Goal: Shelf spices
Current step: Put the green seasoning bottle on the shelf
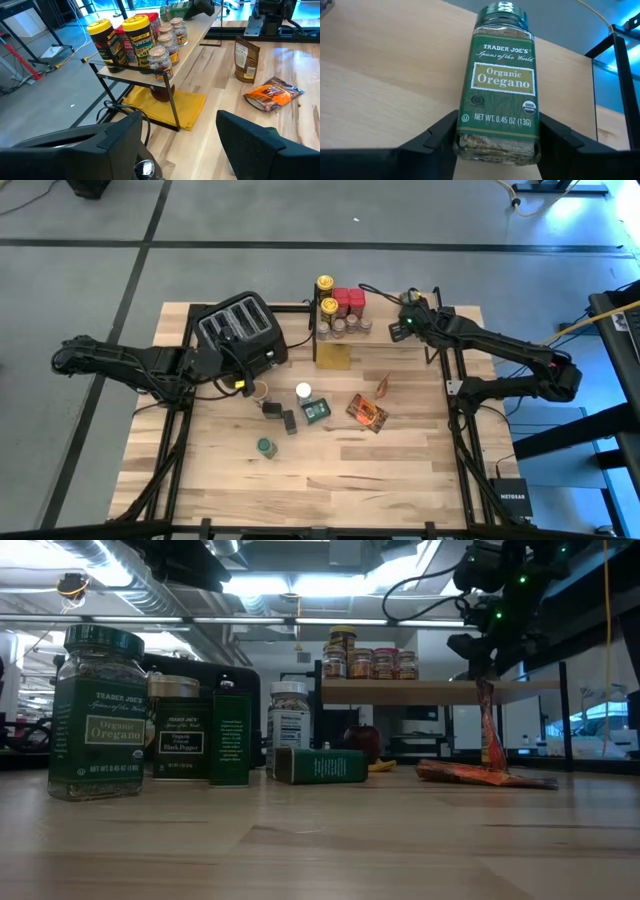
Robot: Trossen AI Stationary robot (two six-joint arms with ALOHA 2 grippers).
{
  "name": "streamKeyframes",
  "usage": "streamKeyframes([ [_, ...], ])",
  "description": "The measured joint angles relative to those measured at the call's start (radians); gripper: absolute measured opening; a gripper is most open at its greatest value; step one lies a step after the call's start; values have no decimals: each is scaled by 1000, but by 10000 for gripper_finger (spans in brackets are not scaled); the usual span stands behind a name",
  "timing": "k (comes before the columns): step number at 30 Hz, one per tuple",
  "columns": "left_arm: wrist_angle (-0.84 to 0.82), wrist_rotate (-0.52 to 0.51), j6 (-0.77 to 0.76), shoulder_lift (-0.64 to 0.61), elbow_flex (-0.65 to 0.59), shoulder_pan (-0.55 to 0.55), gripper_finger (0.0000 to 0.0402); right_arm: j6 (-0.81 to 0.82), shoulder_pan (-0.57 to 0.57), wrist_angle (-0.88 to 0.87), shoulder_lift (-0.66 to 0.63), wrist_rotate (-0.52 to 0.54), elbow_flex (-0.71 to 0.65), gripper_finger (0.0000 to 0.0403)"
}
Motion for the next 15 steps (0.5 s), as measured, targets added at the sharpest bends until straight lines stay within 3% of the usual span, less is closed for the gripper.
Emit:
streamKeyframes([
  [7, 0, 0, -5, 0, 0, 0, 249, -23, 71, -28, -88, 18, 11, 207],
  [15, 2, 9, -89, 8, 0, 0, 249, 2, 276, -57, -219, 22, 44, 206],
])
